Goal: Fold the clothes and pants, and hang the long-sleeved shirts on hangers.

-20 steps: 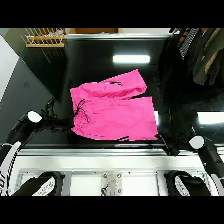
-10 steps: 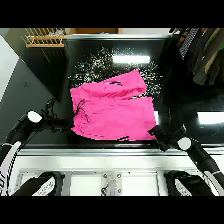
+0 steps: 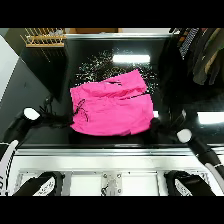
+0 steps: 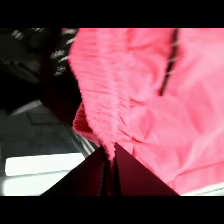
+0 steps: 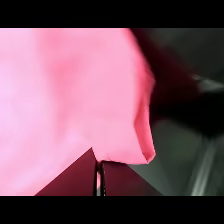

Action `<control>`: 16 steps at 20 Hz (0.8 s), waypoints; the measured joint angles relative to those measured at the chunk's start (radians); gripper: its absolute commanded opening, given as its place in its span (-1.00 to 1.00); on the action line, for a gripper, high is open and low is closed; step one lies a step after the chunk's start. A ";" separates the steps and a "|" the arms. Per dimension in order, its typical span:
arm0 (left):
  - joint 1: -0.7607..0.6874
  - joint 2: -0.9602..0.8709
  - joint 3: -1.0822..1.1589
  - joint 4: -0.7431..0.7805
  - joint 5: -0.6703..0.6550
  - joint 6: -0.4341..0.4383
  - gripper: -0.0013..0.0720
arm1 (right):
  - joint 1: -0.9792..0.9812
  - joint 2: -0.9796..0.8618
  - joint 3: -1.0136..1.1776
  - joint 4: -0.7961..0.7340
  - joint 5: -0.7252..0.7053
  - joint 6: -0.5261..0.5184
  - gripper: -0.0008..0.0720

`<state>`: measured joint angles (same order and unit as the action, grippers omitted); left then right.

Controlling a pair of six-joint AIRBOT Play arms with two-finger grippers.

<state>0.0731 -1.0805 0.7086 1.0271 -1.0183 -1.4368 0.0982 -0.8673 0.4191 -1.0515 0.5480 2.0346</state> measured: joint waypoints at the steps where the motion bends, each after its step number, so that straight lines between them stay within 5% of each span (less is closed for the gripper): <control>1: 0.000 0.025 0.045 -0.003 -0.028 0.000 -0.92 | -0.027 0.010 0.076 -0.015 0.035 -0.043 -0.97; 7: 0.000 0.315 0.364 -0.112 -0.189 -0.051 -0.92 | -0.166 0.055 0.770 -0.075 0.407 -0.302 -0.97; 11: -0.002 0.511 0.543 -0.194 -0.209 -0.139 -0.92 | -0.189 0.063 1.206 -0.101 0.589 -0.362 -0.97; 16: -0.002 0.600 0.710 -0.225 -0.198 -0.221 -0.92 | -0.195 0.064 1.485 -0.109 0.644 -0.378 -0.97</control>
<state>0.0711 -0.4808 1.4185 0.8021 -1.2160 -1.6577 -0.0967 -0.8028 1.9041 -1.1603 1.1919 1.6566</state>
